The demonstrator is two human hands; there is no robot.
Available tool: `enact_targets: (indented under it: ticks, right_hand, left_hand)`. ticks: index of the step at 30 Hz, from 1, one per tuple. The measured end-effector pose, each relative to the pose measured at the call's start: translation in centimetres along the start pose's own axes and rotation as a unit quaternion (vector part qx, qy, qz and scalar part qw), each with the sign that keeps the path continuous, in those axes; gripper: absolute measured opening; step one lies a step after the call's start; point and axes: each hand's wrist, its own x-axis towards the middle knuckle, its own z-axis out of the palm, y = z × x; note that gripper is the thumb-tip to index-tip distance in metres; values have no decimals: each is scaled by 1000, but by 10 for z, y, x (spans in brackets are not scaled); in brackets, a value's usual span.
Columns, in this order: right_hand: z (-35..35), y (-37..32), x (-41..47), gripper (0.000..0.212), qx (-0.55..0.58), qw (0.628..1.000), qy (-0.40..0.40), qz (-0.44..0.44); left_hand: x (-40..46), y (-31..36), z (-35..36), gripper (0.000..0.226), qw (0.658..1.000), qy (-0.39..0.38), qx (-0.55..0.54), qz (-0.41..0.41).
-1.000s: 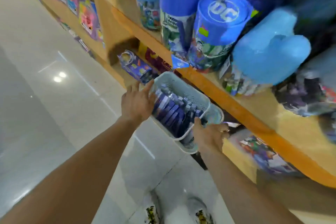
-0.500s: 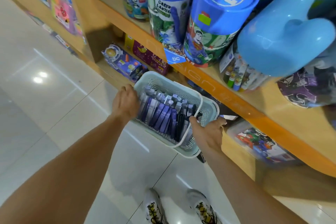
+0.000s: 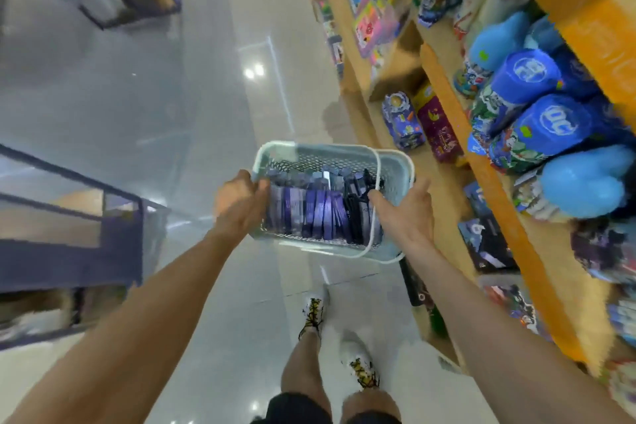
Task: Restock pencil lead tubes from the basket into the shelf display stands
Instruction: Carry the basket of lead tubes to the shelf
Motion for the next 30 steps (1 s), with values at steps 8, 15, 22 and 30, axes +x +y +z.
enact_targets:
  ticks: [8,15,22,30]
  right_hand:
    - [31,-117,-177,79,-68,951,-137,-269]
    - [114,-165,-373,75,-177,829,-296,-440]
    - [236,-149,-570,79,-223,695,-424,-536]
    - [392,-112,-782,99,-251,611,-489,-570]
  left_hand:
    - [-236,-138,-142,43,957,189,-61,-214]
    - [-443,-258,-185,45,854,305,-133,-399]
    - [-613,-380,-200,51,743,371,-134,-541]
    - [-742,-563,-217,49,670,376,-162,-619]
